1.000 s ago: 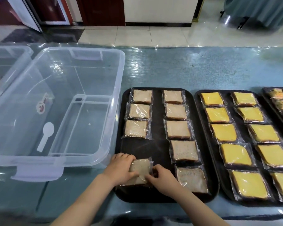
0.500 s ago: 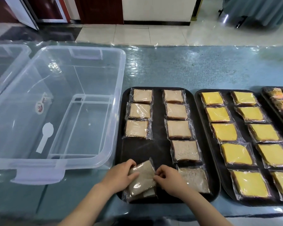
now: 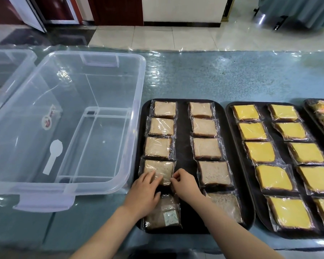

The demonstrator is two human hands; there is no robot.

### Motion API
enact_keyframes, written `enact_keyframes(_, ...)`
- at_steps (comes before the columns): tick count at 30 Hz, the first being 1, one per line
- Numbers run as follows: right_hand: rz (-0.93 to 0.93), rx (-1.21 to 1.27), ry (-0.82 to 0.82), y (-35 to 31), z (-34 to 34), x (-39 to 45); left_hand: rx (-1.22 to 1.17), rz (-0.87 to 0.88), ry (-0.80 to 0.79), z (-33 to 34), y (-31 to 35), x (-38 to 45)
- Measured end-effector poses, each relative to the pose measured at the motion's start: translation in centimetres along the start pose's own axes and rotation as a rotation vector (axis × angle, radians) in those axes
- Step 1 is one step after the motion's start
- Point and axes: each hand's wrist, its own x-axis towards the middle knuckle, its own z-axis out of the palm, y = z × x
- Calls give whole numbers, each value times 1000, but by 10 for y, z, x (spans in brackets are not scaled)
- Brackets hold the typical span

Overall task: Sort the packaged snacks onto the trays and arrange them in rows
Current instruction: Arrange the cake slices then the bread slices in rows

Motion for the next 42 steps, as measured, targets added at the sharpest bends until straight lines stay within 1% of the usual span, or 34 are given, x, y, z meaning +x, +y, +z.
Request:
enact_keyframes(5, -13, -41, 31, 3, 1, 3, 47, -4, -42, 11, 1, -1)
enact_keyframes(9, -60, -65, 61, 14, -6, -12, -39, 21, -20, 15, 0, -5)
enact_keyframes(11, -148, -73, 80, 23, -11, -27, -120, 69, 57, 14, -3, -9)
enact_keyframes(14, -362, -161, -9, 37, -16, -47, -194, 189, 178, 15, -9, -15)
enact_keyframes(17, -544, -232, -123, 49, -15, -58, -153, 263, 189, 13, -10, -22)
enact_keyframes(19, -604, -285, -205, 58, -11, -59, -98, 297, 180, 15, -11, -27)
enact_keyframes(21, -641, -365, -269, 67, -5, -58, -55, 304, 129, 17, -11, -32)
enact_keyframes(23, -635, -397, -305, 75, -3, -57, -42, 289, 32, 21, -11, -37)
enact_keyframes(27, -637, -394, -300, 78, -2, -59, -56, 256, -132, 21, -11, -44)
enact_keyframes(31, -631, -373, -285, 73, -8, -59, 67, 279, -299, 19, -11, -51)
enact_keyframes(36, -648, -488, -373, 72, -15, -61, 37, 310, -343, 19, -18, -52)
enact_keyframes(39, -644, -443, -378, 68, -16, -66, -52, 315, -360, 8, -21, -48)
enact_keyframes(42, -595, -314, -359, 63, -18, -69, -232, 251, -374, -4, -21, -47)
